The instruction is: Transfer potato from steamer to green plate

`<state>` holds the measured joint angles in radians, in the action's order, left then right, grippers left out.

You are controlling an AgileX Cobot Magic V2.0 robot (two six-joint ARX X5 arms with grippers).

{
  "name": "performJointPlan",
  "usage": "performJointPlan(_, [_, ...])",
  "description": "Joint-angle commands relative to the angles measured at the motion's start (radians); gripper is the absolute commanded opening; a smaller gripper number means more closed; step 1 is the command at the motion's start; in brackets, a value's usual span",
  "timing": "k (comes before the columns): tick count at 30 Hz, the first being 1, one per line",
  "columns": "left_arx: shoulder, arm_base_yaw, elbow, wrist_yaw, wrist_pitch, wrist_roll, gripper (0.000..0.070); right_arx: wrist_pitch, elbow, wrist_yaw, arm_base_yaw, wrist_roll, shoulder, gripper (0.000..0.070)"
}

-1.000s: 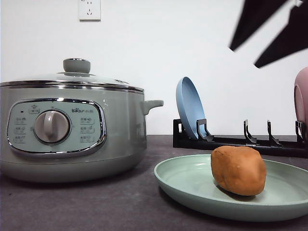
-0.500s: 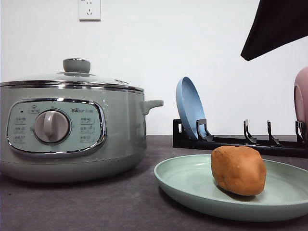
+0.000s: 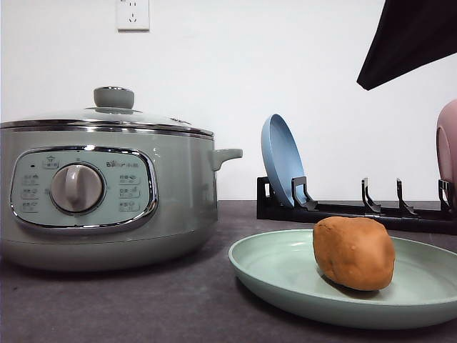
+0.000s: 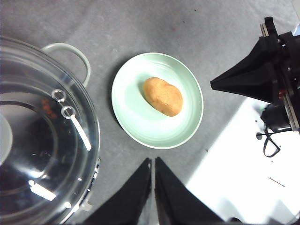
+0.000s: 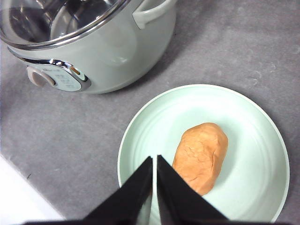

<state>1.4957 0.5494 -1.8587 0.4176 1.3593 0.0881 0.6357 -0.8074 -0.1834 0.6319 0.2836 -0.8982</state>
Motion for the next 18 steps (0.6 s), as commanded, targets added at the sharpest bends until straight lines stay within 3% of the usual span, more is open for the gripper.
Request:
performJointPlan(1, [-0.011,-0.004,-0.03,-0.007,-0.02,0.044,0.0001,-0.012,-0.014,0.0,0.005,-0.011,-0.008,0.0])
performJointPlan(4, [-0.058,-0.03,-0.03,-0.007,-0.12,0.074,0.0001,-0.013,-0.014,0.0,0.005,-0.011,-0.008,0.0])
performJointPlan(9, [-0.18,-0.102,-0.003,-0.007,-0.39,0.097,0.0001,-0.014,-0.014,0.0,0.005,-0.011,-0.008,0.0])
performJointPlan(14, [-0.33,-0.243,0.1,-0.007,-0.583,0.094,0.0001,-0.014,-0.014,0.0,0.005,-0.011,-0.008,0.0])
performJointPlan(18, [-0.476,-0.373,0.267,-0.007,-0.721,0.094,0.0001,-0.014,-0.014,0.0,0.005,-0.011,-0.008,0.0])
